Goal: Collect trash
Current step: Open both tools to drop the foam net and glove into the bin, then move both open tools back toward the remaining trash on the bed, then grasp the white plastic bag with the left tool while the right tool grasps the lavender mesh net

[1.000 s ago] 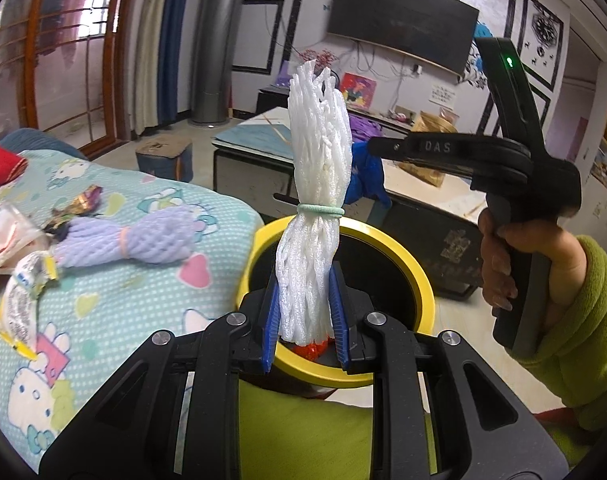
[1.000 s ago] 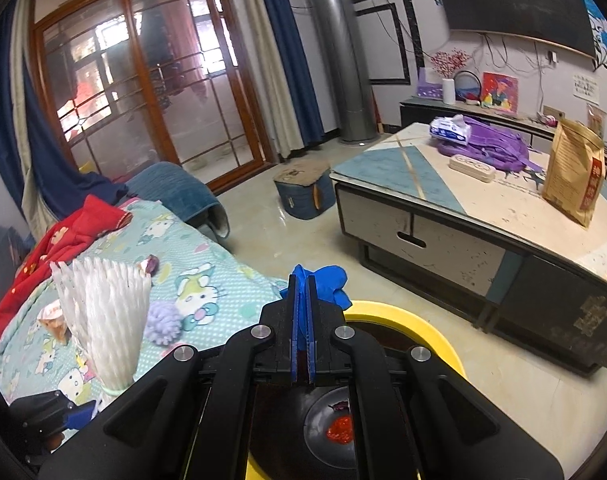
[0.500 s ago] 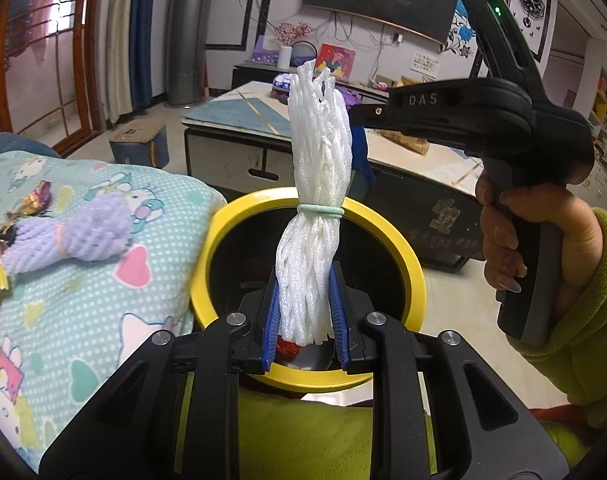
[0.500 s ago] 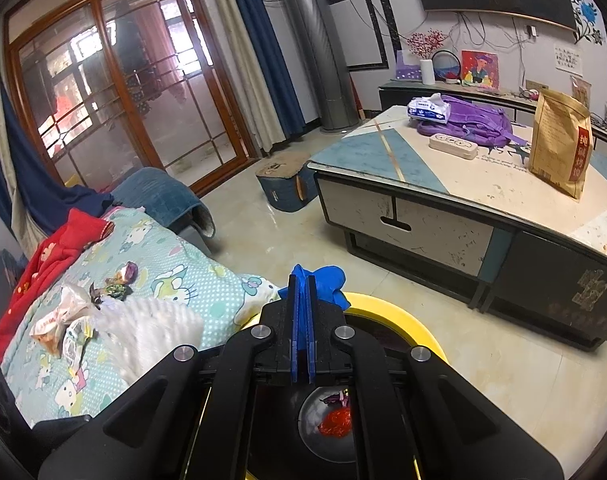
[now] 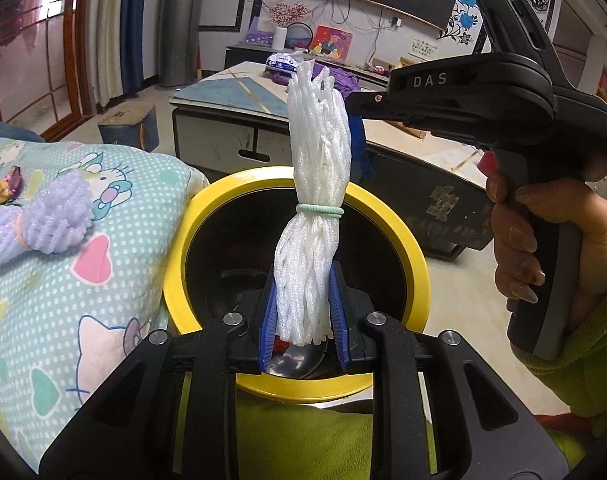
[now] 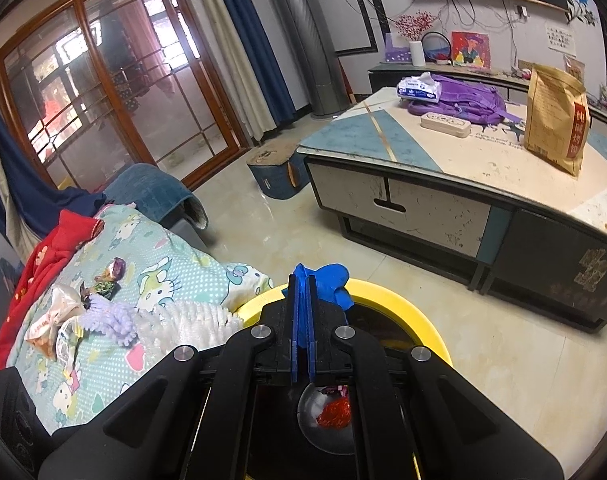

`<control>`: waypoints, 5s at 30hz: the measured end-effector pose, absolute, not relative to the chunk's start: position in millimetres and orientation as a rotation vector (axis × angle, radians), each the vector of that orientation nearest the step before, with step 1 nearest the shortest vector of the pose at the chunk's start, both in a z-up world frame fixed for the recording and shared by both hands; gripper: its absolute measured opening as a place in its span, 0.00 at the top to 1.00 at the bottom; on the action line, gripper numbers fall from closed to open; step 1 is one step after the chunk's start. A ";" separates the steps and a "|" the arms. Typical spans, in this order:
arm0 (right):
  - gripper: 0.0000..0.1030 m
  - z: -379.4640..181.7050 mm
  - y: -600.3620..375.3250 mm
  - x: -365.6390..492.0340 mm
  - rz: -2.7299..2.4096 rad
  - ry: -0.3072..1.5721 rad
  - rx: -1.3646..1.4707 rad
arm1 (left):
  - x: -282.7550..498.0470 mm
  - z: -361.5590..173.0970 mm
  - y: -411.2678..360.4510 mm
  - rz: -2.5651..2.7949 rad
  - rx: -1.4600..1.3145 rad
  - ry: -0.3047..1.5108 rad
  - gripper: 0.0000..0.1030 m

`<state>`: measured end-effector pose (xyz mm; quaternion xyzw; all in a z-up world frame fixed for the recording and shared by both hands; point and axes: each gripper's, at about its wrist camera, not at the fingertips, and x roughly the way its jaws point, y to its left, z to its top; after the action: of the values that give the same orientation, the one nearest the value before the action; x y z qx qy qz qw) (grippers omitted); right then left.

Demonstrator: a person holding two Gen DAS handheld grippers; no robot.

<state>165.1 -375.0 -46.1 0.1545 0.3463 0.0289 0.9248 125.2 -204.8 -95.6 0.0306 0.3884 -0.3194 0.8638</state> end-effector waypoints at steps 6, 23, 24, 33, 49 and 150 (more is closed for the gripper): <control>0.96 -49.2 -376.7 167.1 0.065 0.725 0.323 | 128.1 -96.0 -200.7 -0.652 0.041 0.825 0.77; 0.36 -44.3 -370.2 162.3 0.056 0.697 0.308 | 130.2 -79.7 -172.5 -0.592 -0.055 0.797 0.14; 0.34 -43.4 -368.8 161.9 0.056 0.695 0.302 | 128.9 -78.9 -171.4 -0.584 -0.059 0.796 0.11; 0.23 -33.3 -353.7 154.6 0.072 0.665 0.267 | 136.7 -63.6 -142.9 -0.499 -0.126 0.801 0.11; 0.19 -19.0 -298.2 138.1 0.209 0.628 0.179 | 127.6 -31.8 -69.9 -0.292 -0.166 0.655 0.11; 0.72 -70.7 -162.0 187.9 0.454 0.788 0.032 | 106.7 -40.3 136.5 0.076 -0.459 0.496 0.71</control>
<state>187.9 -162.0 -70.7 0.0153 0.3805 0.2191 0.8983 106.7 136.5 -40.3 -0.2250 0.2431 0.0370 0.9428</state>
